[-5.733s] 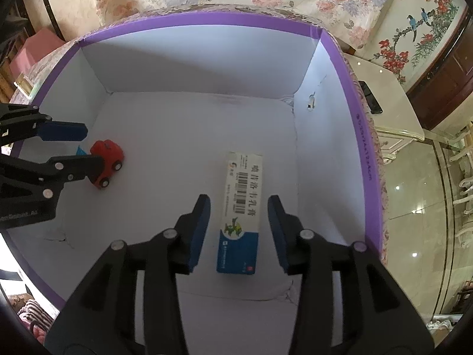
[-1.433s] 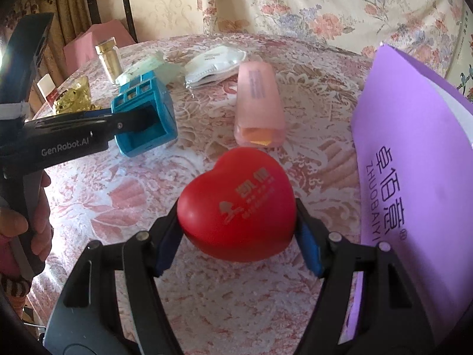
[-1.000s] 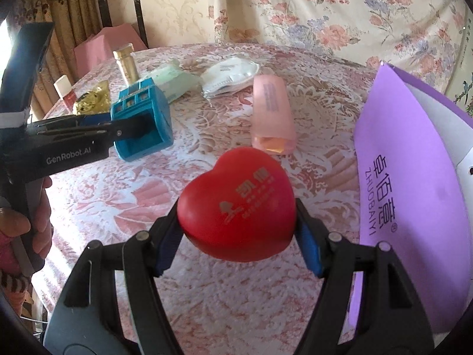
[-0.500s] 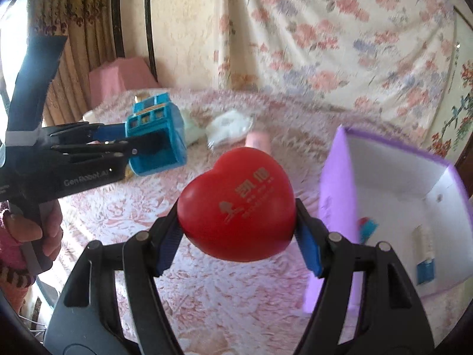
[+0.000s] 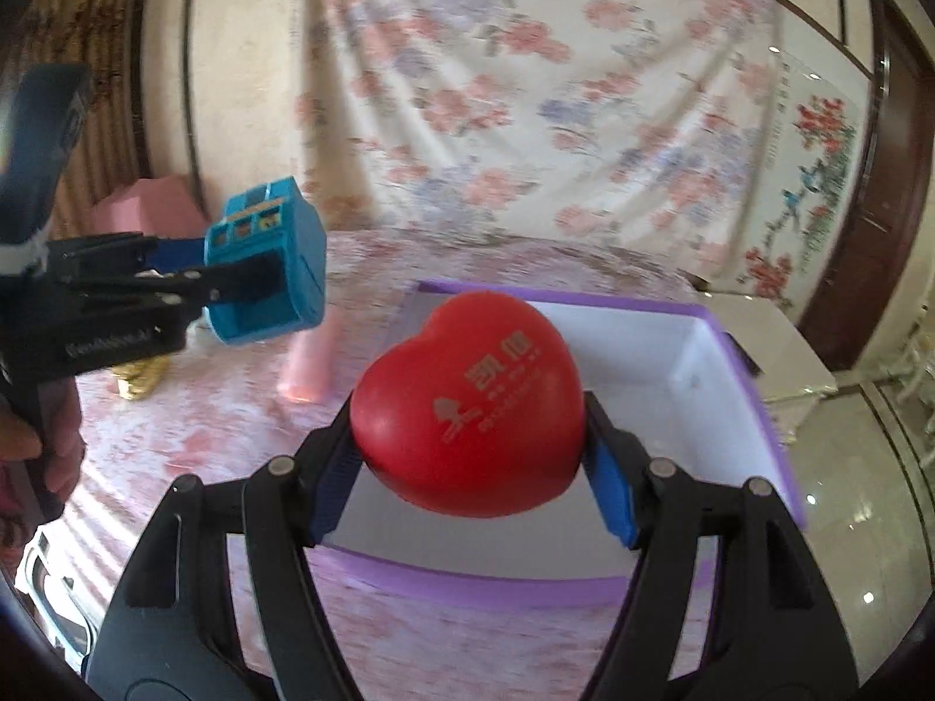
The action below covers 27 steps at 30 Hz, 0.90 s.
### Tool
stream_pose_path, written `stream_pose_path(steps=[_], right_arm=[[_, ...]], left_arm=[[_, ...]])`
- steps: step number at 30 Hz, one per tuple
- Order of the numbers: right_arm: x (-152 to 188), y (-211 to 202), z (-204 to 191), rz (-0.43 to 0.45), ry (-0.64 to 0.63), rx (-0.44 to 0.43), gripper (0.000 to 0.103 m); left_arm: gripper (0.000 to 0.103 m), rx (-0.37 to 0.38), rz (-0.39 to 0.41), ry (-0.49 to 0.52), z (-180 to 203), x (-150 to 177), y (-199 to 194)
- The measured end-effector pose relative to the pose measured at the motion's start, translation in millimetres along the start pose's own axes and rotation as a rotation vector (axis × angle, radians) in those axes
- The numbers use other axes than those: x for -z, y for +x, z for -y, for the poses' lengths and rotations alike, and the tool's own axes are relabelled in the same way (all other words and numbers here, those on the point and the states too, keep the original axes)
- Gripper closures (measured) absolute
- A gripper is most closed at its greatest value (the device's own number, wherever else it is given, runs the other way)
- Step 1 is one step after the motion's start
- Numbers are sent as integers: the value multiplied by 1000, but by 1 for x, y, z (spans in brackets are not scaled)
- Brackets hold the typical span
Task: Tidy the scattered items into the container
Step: 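Carry both items over the purple box and open both tools to drop them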
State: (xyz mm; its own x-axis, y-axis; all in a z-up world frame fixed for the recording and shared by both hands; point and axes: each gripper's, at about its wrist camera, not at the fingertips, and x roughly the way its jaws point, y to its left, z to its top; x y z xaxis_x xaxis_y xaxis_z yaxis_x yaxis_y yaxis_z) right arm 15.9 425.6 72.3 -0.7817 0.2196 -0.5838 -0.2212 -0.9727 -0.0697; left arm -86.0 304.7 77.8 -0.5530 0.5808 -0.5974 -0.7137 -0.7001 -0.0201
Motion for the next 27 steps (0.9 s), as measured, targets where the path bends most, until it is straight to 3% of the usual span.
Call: stream_pose_path(steps=[4, 11, 16, 27], right_arm=[[-2, 9, 38, -36, -1, 35, 32], [-8, 50, 94, -180, -49, 28, 32], [-13, 82, 115, -270, -78, -10, 32], [-19, 145, 134, -427, -114, -8, 32]], left_arm=[[56, 52, -43, 23, 31, -16, 27], [56, 78, -137, 47, 76, -31, 78], [56, 62, -225, 39, 85, -33, 114], [55, 8, -394, 49, 92, -24, 175]])
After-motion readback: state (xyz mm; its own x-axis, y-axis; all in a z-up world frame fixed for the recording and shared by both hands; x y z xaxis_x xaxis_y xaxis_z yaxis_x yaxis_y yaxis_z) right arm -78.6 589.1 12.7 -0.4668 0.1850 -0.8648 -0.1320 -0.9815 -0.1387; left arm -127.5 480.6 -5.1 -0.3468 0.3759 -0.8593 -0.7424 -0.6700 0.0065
